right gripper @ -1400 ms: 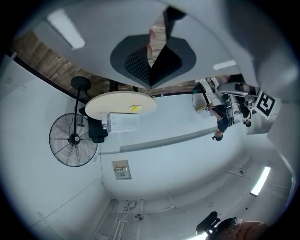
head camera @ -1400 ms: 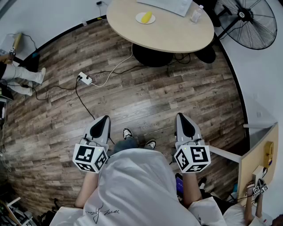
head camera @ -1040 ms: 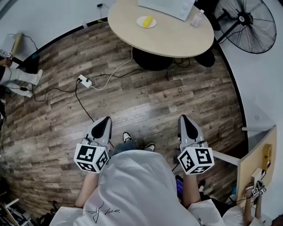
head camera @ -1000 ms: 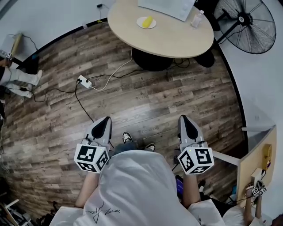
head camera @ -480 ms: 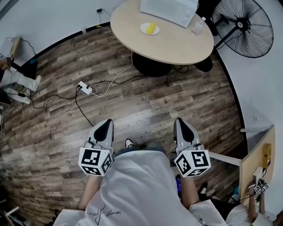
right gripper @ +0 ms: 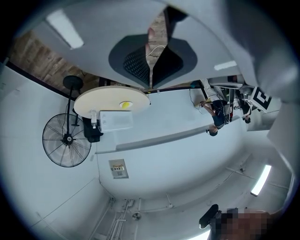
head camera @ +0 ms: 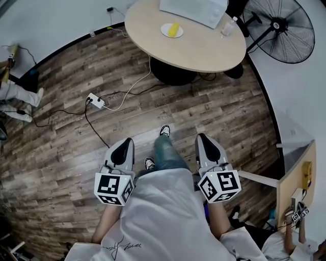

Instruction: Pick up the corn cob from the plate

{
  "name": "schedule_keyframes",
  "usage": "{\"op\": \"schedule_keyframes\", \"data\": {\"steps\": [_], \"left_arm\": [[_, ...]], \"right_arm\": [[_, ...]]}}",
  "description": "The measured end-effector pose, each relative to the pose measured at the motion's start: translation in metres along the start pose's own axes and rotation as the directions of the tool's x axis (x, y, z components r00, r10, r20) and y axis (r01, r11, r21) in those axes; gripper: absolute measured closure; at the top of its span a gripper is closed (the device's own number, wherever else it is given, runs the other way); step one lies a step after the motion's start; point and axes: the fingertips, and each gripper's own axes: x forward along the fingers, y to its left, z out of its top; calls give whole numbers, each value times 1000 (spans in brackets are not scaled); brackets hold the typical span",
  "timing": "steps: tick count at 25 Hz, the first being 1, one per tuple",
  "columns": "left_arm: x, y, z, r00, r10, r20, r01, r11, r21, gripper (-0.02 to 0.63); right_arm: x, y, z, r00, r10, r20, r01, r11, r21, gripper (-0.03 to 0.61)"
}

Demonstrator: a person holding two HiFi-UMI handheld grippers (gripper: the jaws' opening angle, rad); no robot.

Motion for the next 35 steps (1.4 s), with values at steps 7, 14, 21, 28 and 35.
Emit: {"op": "schedule_keyframes", "data": {"steps": [7, 14, 21, 28, 35], "left_arm": [[36, 10, 8, 999, -27, -37, 28, 1000, 12, 623], [93, 41, 33, 998, -20, -62, 19, 1000, -7, 623], [161, 57, 75, 1000, -9, -29, 8, 999, -38, 623], [227, 68, 102, 999, 0, -50, -2, 999, -46, 623], [287, 74, 132, 998, -2, -64, 2, 1000, 0, 623]], "right_arm": [[48, -6, 14, 1000, 25, 9, -25, 1000, 12, 565], [109, -31, 31, 999, 29, -13, -28, 999, 36, 565], [174, -70, 54, 997, 38, -63, -35, 998, 46, 565], [235, -104, 83, 994, 77, -71, -74, 996, 48, 566], [280, -137, 105, 993, 105, -62, -100, 992, 72, 566]]}}
